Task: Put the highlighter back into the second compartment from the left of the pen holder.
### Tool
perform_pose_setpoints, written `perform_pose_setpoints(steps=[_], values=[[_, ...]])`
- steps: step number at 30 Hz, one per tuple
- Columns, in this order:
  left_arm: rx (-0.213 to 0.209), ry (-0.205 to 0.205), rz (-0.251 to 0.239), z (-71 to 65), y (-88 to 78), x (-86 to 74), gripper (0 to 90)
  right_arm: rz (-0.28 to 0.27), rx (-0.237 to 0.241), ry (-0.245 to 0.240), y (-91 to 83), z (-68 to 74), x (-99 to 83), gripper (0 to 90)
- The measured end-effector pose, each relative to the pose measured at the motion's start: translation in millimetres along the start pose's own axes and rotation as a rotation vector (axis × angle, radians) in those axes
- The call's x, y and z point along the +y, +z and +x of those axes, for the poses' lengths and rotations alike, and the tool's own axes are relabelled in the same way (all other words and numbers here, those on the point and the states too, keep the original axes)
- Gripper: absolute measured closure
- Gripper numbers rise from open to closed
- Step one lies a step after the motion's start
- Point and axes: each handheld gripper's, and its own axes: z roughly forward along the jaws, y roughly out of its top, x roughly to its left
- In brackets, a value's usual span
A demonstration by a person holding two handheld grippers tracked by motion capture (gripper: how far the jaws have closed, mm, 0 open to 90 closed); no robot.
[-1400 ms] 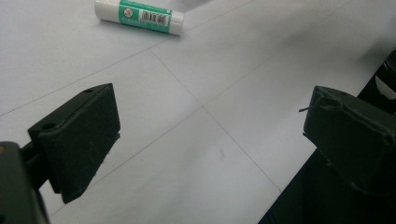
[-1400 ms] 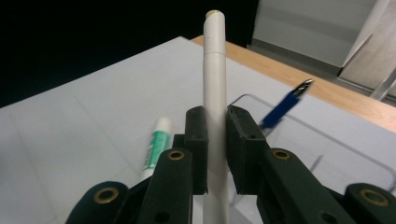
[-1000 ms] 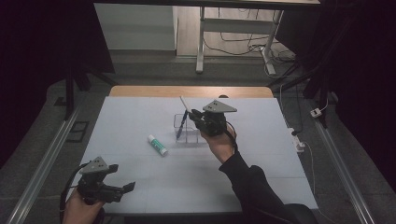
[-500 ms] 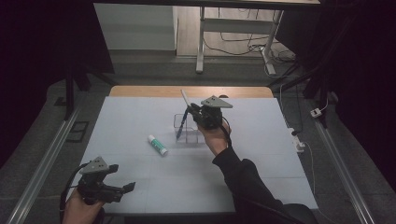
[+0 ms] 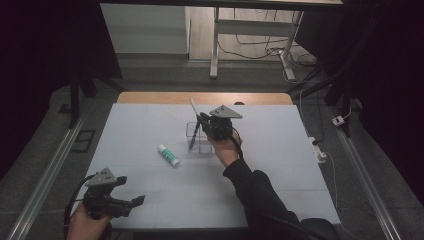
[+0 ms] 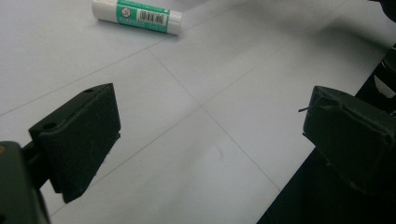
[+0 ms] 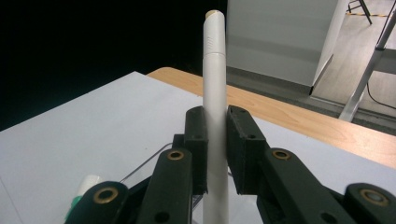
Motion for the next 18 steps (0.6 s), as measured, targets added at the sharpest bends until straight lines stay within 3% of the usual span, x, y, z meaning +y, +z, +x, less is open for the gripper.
perform_pose_setpoints(steps=[14, 18], values=[[0.003, 0.001, 0.0, -0.4, 0.2, 0.1, 3.9, 0.045, 0.007, -0.006, -6.9, 2.2, -12.4, 77.7], [0.004, 0.001, 0.003, -0.3, 0.3, 0.3, 3.9, 0.047, 0.014, 0.006, -10.8, 1.5, -11.3, 70.7]])
